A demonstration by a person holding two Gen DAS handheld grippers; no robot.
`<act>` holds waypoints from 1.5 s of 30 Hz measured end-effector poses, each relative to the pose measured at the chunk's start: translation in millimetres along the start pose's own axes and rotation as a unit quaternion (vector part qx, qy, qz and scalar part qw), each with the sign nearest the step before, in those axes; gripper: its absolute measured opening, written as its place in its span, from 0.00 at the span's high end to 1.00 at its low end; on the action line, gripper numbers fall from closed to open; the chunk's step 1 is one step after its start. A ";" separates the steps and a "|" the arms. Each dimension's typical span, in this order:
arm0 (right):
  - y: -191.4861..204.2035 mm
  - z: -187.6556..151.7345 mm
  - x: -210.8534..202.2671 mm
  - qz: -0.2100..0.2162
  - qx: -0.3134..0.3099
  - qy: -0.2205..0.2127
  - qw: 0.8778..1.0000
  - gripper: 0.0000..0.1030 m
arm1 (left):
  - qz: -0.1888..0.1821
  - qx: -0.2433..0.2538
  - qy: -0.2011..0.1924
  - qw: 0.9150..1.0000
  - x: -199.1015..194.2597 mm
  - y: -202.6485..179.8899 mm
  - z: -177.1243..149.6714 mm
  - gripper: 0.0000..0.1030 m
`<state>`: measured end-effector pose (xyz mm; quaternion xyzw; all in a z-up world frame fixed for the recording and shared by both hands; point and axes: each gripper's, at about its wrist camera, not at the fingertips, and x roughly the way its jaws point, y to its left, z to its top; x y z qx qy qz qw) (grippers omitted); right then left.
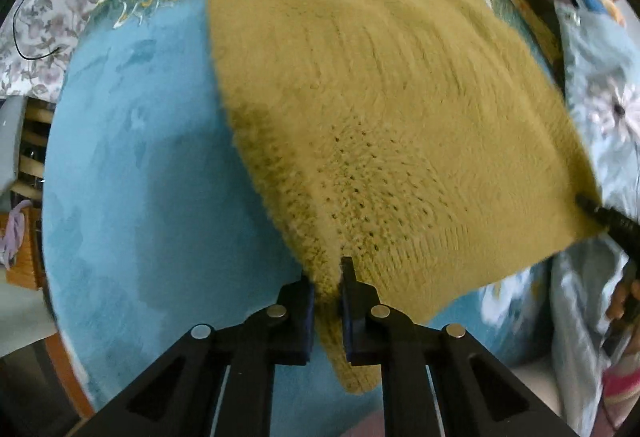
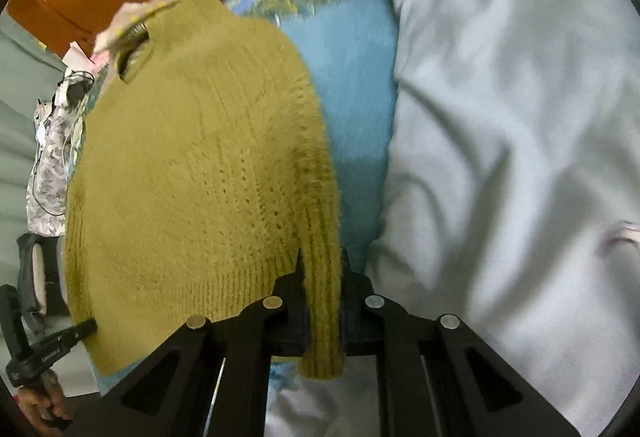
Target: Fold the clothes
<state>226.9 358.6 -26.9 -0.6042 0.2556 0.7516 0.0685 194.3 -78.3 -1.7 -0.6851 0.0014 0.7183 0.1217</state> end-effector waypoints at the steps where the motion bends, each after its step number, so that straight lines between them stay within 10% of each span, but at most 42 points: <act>1: -0.1 -1.7 -1.9 -0.004 0.001 -0.002 1.000 0.90 | 0.002 -0.002 0.012 1.000 6.7 3.1 -2.0 0.89; 12: 5.2 -8.4 -15.0 -0.022 -0.002 -0.015 1.000 0.90 | 0.013 -0.022 -0.001 1.000 5.7 15.0 -0.9 0.81; 18: 3.9 -4.0 -19.5 -0.010 -0.004 -0.025 1.000 0.90 | 0.095 -0.037 -0.088 0.991 -34.6 23.1 10.8 0.78; 29: 17.6 -6.6 -19.1 -0.002 -0.009 -0.034 0.999 0.90 | -0.008 0.197 -0.097 0.976 18.6 -152.7 14.5 0.78; 45: 39.1 2.9 -8.3 -0.021 -0.085 -0.018 0.996 0.88 | 0.035 0.225 -0.063 0.972 58.7 -206.0 26.0 0.78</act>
